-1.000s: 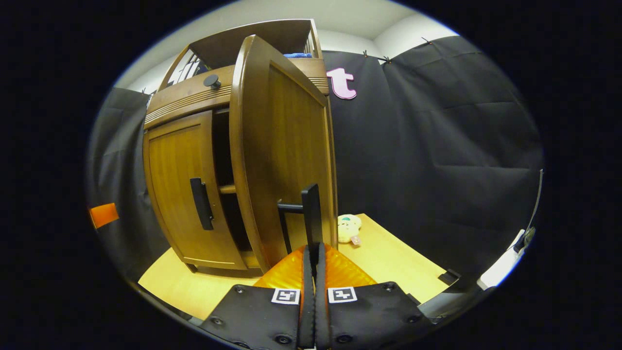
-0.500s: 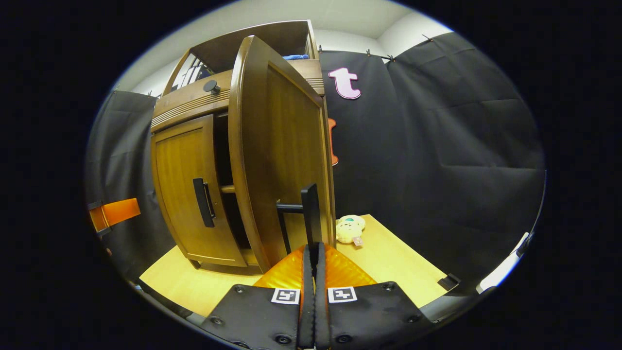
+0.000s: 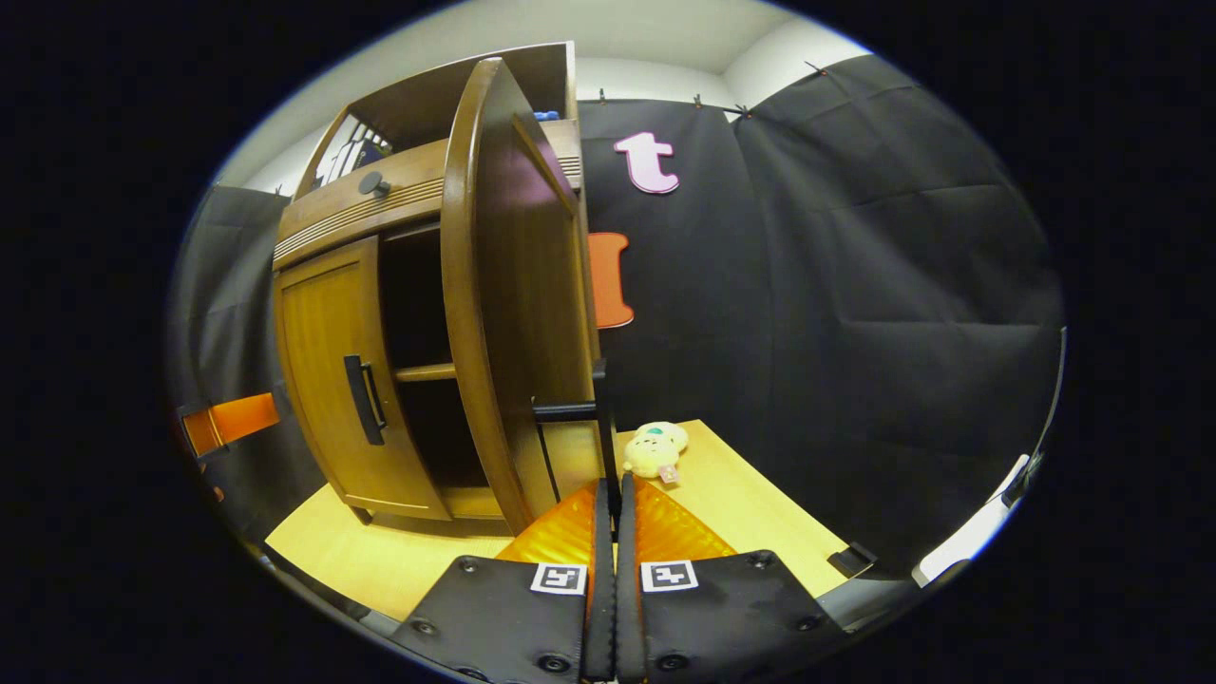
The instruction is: Open the right door of the double-door shoe cabinet with the right hand, and open the left door with the left hand.
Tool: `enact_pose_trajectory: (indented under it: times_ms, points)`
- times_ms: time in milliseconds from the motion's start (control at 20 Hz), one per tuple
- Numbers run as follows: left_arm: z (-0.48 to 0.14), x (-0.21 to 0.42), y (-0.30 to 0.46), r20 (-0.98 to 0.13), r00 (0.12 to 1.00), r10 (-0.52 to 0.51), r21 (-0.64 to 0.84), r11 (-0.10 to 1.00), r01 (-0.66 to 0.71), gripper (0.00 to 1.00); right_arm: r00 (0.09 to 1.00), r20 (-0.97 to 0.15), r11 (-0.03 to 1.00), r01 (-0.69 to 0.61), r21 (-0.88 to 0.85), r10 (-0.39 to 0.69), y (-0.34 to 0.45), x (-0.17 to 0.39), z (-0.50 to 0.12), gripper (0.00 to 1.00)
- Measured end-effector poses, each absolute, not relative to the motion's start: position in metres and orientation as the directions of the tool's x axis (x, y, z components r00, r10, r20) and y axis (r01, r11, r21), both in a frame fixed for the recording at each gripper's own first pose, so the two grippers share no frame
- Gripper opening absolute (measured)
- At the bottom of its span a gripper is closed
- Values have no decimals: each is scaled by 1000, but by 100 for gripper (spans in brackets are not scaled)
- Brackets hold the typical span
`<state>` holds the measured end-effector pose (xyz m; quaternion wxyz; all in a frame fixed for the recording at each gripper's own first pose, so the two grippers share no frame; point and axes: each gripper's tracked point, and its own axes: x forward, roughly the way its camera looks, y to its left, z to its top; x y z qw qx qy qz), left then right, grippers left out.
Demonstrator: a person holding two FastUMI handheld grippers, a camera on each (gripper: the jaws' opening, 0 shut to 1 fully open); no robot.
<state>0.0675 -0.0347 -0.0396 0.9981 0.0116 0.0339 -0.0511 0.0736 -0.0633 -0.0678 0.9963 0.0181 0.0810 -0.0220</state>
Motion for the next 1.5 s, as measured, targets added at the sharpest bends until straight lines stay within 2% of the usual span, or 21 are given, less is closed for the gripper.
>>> enact_pose_trajectory:
  times_ms: [50,100,200,300,500,700,750,1000,1050,1150,1200,1250,1300,1500]
  points:
    - [-39,68,-38,-68,992,-103,22,994,105,92,986,-165,999,36,36,-30,-65,73,-69,12]
    - [-40,69,-41,-67,992,-104,24,994,106,92,986,-164,999,30,33,-24,-67,74,-68,8]
    - [-41,71,-47,-68,992,-105,28,994,108,92,986,-165,1000,16,26,-12,-70,75,-67,8]
    - [-42,71,-48,-69,993,-100,39,994,103,92,986,-168,999,5,37,1,-75,74,-68,12]
    - [-44,79,-42,-64,995,-78,44,996,81,92,984,-175,999,-2,44,9,-87,71,-68,12]
    - [-48,91,-33,-55,997,-51,67,996,54,92,984,-163,997,73,36,-67,-123,57,-64,8]
    - [-49,93,-31,-55,997,-45,68,997,48,92,983,-162,995,92,39,-84,-131,52,-62,12]
    - [-50,105,-27,-48,998,-33,78,996,36,92,979,-151,987,147,61,-137,-142,35,-62,14]
    - [-48,110,-26,-41,999,-32,81,996,35,92,979,-145,987,152,58,-143,-142,32,-58,8]
    - [-49,117,-25,-35,999,-26,79,996,29,92,979,-144,987,151,47,-143,-140,29,-57,20]
    - [-49,120,-25,-36,999,-23,74,997,25,92,977,-146,986,160,38,-153,-143,27,-58,10]
    - [-48,124,-24,-32,999,-20,67,998,22,92,976,-145,985,169,34,-162,-148,24,-57,12]
    - [-47,130,-25,-25,1000,-18,63,998,20,92,975,-148,984,173,33,-167,-148,20,-57,36]
    - [-44,153,-18,-10,1000,-1,74,997,1,95,972,-146,981,191,42,-183,-151,13,-56,48]
